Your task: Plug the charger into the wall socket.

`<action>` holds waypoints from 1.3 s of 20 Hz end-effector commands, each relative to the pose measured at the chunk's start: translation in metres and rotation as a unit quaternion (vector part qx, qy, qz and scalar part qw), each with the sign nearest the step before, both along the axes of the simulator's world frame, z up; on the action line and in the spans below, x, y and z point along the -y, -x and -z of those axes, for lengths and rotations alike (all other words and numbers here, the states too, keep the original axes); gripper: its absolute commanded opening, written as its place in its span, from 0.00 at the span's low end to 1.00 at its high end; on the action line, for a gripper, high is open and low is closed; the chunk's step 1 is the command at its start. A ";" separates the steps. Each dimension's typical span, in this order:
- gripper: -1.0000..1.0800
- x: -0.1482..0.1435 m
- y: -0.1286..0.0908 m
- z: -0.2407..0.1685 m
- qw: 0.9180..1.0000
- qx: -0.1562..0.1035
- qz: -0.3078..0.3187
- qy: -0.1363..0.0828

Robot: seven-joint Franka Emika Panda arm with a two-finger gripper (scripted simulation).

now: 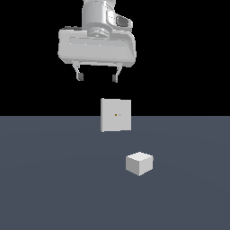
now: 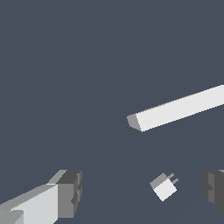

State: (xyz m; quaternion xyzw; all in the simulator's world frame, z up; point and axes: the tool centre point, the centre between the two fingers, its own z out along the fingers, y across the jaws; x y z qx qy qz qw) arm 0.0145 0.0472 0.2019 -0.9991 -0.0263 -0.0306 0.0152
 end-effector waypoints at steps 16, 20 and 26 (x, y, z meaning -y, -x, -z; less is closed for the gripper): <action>0.96 0.024 0.013 0.026 0.996 0.010 0.087 0.007; 0.96 0.036 0.022 0.041 0.990 0.015 0.137 0.011; 0.96 0.055 0.039 0.065 0.976 0.024 0.217 0.017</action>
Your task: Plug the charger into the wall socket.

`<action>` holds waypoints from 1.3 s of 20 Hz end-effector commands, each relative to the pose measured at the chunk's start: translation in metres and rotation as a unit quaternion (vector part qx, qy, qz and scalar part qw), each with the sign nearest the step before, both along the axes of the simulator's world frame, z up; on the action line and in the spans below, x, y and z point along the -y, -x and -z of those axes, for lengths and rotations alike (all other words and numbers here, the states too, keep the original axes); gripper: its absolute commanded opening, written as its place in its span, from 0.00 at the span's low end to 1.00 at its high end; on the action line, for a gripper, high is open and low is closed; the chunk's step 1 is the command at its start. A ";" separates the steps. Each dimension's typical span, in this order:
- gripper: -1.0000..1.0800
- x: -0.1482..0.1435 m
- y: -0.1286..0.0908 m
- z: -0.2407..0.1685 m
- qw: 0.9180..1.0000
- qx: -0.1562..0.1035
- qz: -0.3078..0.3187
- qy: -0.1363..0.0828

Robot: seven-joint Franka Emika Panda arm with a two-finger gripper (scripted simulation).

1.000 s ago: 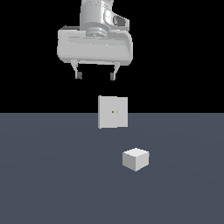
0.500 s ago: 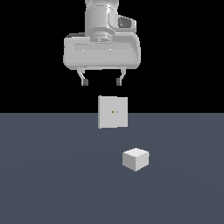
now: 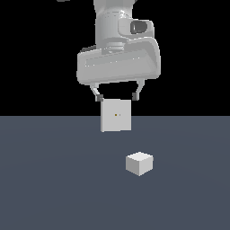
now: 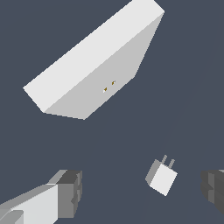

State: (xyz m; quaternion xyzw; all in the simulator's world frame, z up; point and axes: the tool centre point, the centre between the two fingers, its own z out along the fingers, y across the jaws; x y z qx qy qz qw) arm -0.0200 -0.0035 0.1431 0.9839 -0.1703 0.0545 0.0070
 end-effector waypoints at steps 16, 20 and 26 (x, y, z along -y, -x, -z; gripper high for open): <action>0.96 0.037 0.052 0.063 0.978 0.023 0.208 0.017; 0.96 0.040 0.060 0.072 0.971 0.026 0.236 0.020; 0.96 0.042 0.067 0.080 0.965 0.028 0.262 0.022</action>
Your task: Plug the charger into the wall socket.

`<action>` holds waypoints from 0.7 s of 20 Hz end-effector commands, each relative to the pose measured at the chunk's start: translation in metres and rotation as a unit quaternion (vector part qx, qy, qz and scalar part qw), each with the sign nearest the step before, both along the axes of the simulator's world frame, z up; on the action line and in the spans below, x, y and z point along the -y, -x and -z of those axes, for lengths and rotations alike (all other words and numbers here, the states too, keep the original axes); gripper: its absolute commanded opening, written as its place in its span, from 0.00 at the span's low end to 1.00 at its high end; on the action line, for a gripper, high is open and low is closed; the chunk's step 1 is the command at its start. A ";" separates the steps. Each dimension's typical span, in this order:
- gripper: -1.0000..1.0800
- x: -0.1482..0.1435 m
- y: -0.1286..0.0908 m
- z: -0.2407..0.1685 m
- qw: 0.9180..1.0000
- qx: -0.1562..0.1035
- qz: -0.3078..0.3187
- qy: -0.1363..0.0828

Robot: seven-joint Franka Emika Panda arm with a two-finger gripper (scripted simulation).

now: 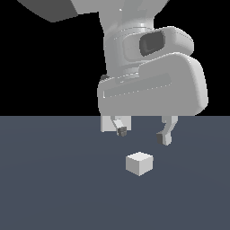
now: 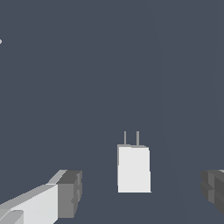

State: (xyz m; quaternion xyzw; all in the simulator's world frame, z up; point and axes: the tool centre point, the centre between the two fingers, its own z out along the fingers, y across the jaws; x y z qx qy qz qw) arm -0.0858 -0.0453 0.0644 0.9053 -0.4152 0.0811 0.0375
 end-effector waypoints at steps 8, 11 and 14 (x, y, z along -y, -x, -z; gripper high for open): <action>0.96 0.000 0.002 0.002 1.000 0.001 0.007 0.000; 0.96 0.000 0.002 0.003 1.000 0.001 0.008 0.000; 0.96 0.000 0.002 0.007 1.000 0.001 0.008 0.000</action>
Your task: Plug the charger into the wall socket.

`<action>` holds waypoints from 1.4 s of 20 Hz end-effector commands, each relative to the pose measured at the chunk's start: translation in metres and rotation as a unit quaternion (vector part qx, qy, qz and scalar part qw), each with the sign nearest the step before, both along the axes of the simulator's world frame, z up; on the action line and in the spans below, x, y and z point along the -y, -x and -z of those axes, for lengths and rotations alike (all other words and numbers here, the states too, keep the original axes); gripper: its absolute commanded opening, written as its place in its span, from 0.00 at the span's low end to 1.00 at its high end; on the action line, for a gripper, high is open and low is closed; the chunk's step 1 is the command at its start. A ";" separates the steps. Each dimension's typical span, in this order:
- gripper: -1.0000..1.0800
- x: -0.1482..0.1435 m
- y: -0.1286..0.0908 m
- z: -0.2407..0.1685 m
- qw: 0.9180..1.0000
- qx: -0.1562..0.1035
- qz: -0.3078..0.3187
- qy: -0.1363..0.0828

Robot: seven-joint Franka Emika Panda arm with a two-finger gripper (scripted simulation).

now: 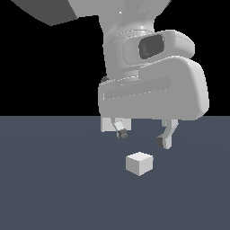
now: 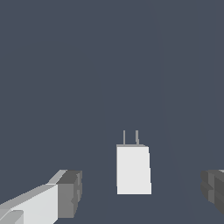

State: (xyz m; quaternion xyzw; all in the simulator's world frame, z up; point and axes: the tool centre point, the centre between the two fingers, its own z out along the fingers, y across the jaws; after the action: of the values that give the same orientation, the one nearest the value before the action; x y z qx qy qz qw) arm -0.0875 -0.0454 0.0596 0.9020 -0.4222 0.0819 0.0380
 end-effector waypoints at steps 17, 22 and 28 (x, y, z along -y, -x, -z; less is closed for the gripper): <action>0.00 0.000 0.001 0.048 1.000 -0.001 0.000 -0.001; 0.00 0.000 0.001 0.048 1.000 -0.001 0.000 -0.001; 0.00 0.000 0.000 0.047 1.000 0.000 -0.002 -0.001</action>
State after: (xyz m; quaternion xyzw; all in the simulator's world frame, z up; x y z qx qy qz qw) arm -0.0880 -0.0452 0.0120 0.9026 -0.4211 0.0813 0.0374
